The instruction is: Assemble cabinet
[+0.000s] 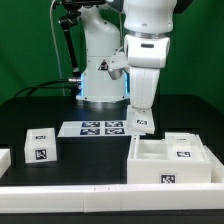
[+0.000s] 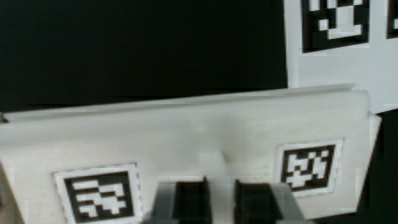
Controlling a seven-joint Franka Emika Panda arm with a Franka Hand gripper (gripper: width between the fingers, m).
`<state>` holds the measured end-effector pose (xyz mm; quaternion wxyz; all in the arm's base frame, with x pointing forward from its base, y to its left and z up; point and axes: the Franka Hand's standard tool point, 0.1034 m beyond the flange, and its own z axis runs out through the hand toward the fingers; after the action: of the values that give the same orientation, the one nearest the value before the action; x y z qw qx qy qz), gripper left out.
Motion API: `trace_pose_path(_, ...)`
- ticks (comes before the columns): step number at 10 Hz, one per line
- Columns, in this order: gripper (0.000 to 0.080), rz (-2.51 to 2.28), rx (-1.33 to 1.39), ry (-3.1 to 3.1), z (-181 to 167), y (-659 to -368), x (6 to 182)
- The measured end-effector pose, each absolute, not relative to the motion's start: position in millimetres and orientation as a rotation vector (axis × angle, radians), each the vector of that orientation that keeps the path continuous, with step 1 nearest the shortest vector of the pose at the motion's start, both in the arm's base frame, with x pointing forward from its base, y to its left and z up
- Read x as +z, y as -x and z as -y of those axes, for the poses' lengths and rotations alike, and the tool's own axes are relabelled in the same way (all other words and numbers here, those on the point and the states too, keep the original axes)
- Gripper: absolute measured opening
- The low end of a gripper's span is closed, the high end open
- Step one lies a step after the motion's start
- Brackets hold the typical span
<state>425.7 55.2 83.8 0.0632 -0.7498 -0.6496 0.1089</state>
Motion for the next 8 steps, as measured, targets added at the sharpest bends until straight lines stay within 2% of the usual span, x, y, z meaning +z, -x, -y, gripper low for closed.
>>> trace_pose_path(1, 0.0064, 1.922, 0.351, 2.273, -55.0, -436.8, 94.6)
trace_pose_path(2, 0.0064, 1.888, 0.367, 2.278, -56.8, -443.6, 96.5)
trace_pose_path(8, 0.0064, 1.886, 0.369, 2.275, -56.3, -442.5, 93.0)
